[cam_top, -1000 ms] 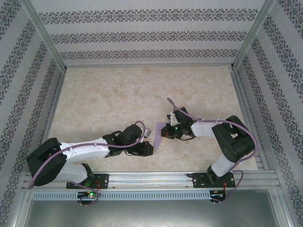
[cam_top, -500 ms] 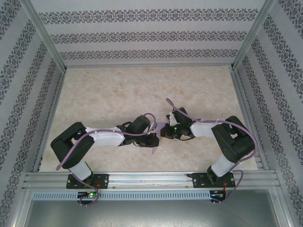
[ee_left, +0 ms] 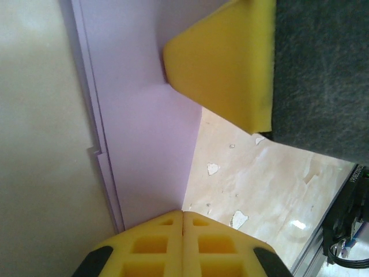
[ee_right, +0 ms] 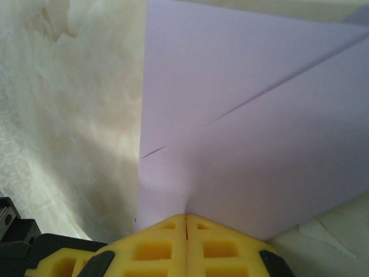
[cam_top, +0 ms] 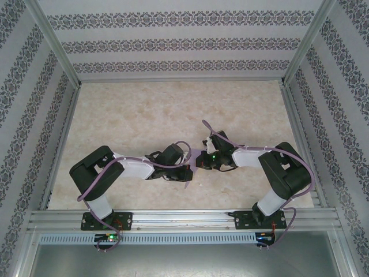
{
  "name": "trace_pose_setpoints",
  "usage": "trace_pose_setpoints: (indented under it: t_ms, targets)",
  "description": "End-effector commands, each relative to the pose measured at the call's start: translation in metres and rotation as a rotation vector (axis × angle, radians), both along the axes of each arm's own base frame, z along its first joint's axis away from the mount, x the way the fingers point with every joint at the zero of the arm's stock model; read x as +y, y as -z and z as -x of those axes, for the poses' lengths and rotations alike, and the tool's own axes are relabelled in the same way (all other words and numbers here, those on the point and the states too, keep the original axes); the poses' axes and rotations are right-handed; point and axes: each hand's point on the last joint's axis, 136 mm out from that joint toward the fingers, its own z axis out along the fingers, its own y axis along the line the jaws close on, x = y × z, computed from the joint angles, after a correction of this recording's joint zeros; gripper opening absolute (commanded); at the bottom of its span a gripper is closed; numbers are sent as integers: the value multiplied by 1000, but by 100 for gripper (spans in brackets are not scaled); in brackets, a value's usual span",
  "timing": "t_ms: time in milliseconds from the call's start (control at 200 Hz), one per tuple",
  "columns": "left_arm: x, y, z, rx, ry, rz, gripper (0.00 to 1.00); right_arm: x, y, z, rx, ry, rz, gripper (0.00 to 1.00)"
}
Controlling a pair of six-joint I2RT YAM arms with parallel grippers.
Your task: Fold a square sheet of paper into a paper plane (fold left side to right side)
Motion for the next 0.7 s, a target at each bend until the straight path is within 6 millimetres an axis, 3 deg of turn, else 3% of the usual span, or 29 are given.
trace_pose_setpoints:
  t_ms: [0, 130, 345, 695]
  targets:
    - [25, 31, 14, 59, -26, -98, 2, -3, -18, -8, -15, 11, -12, 0]
    - [30, 36, 19, 65, -32, -104, 1, -5, -40, -25, -61, 23, -69, 0]
    - [28, 34, 20, 63, -29, -94, 1, -11, -39, -44, -68, 35, -87, 0]
    - [23, 23, 18, 51, -26, -67, 1, -25, 3, -50, 11, 75, -15, 0]
